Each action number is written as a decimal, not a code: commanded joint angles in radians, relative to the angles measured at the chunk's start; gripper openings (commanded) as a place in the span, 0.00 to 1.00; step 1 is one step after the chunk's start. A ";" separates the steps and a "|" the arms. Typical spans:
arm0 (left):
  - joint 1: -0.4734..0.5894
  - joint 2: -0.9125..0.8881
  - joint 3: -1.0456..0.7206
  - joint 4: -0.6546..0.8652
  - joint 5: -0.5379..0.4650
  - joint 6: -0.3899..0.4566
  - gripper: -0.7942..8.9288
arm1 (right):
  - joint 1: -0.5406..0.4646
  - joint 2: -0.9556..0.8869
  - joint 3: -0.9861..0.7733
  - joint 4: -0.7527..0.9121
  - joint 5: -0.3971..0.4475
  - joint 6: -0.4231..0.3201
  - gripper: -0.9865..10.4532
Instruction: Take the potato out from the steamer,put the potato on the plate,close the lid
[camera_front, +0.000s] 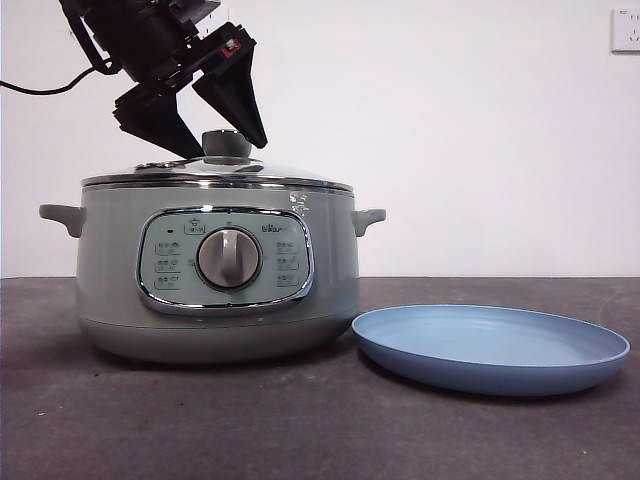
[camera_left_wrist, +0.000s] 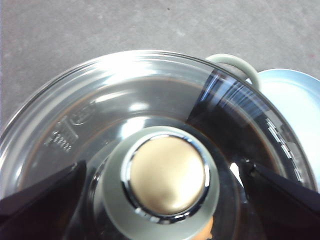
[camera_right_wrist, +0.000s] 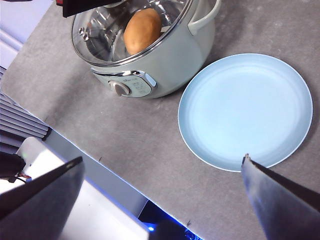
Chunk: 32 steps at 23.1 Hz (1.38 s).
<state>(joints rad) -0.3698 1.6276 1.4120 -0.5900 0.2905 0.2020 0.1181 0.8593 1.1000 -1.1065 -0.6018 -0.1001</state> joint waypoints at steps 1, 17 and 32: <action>-0.004 0.008 0.000 0.007 -0.002 0.012 0.48 | 0.002 0.000 0.000 0.005 0.001 0.002 0.61; -0.004 -0.023 0.003 0.026 -0.002 0.000 0.07 | 0.002 0.000 0.000 0.013 0.001 0.007 0.61; 0.020 -0.433 0.003 -0.151 -0.118 -0.023 0.07 | 0.147 0.134 0.001 0.266 0.000 0.174 0.61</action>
<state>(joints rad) -0.3538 1.2182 1.4086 -0.7731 0.1692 0.1864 0.2604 0.9897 1.1000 -0.8471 -0.6018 0.0383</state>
